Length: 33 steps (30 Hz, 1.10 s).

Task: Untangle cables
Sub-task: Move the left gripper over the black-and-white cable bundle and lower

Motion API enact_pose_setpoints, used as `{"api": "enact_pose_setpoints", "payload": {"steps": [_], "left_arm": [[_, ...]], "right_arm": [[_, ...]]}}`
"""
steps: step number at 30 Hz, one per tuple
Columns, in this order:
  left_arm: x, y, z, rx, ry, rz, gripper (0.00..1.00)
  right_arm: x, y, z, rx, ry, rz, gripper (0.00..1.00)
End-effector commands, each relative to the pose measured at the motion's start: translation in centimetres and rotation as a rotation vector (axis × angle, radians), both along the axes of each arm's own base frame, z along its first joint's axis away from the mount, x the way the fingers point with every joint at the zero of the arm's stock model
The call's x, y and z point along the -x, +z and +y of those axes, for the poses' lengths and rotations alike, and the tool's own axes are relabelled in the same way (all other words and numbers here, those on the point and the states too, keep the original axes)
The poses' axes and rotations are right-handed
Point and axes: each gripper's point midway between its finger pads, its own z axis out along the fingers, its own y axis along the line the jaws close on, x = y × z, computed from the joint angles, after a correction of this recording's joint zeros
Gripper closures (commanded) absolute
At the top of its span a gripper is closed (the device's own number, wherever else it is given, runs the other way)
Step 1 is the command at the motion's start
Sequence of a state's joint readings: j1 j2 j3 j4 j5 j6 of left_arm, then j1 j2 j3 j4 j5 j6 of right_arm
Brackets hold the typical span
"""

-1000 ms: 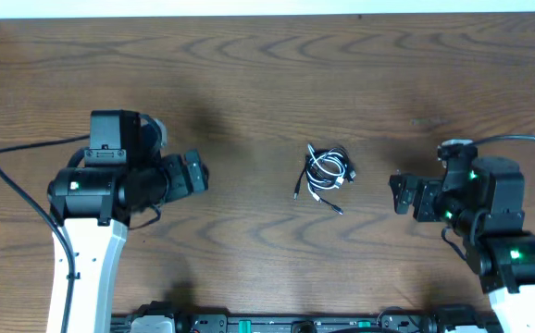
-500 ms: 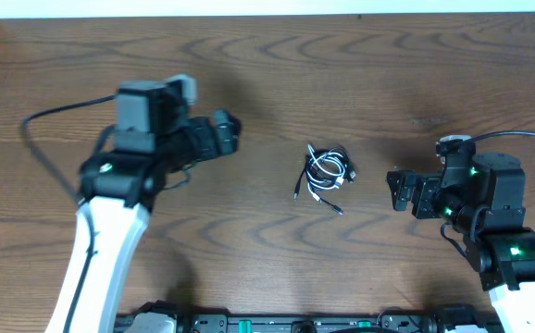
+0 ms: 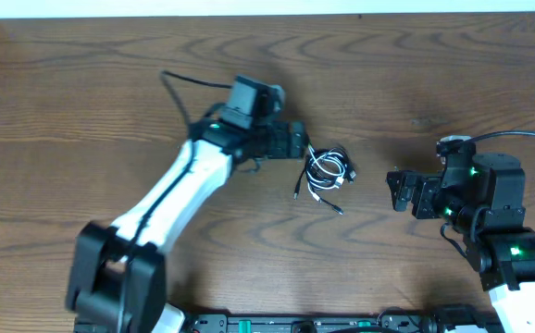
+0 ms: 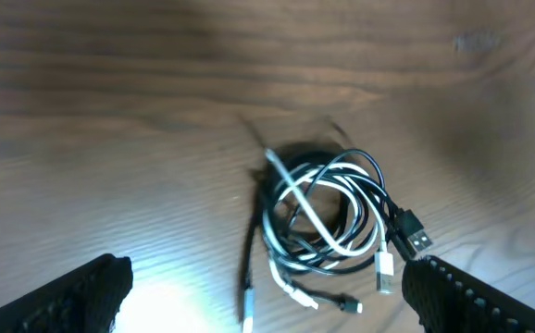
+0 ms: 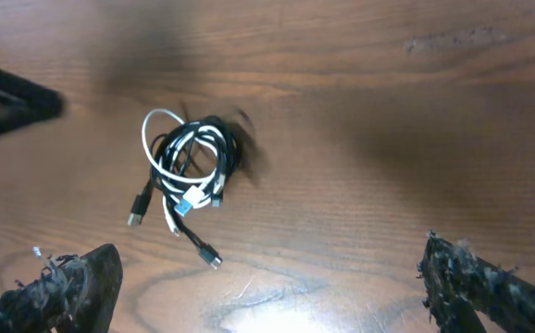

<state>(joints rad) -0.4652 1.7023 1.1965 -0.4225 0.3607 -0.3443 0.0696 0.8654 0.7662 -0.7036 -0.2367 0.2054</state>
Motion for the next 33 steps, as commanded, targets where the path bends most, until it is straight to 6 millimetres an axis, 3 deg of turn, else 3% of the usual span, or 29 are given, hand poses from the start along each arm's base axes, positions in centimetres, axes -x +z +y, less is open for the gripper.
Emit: {"api": "enact_pose_setpoints", "payload": {"steps": [1, 7, 14, 20, 26, 33], "left_arm": [[0.3, -1.9, -1.6, -0.015, -0.028, 0.027, 0.02], [1.4, -5.3, -4.0, -0.043, -0.093, 0.064, 0.02], [2.0, -8.1, -4.7, -0.112, -0.106, 0.079, 0.03], [2.8, -8.9, -5.0, -0.125, -0.124, 0.098, 0.28], [3.6, -9.3, -4.7, -0.143, -0.127, 0.131, 0.6], [7.1, -10.6, -2.5, -0.238, -0.137, 0.277, 0.75]], "right_arm": [[-0.1, 0.7, 0.0, -0.015, -0.006, -0.009, 0.01], [0.2, 0.5, 0.0, -0.015, -0.006, 0.004, 0.01], [0.6, 0.1, 0.0, -0.012, -0.006, 0.03, 0.01], [0.7, 0.0, 0.0, -0.013, -0.006, 0.035, 0.01], [0.8, 0.0, 0.0, -0.012, -0.006, 0.038, 0.01], [0.7, -0.1, 0.0, -0.012, -0.006, 0.04, 0.01]]}}
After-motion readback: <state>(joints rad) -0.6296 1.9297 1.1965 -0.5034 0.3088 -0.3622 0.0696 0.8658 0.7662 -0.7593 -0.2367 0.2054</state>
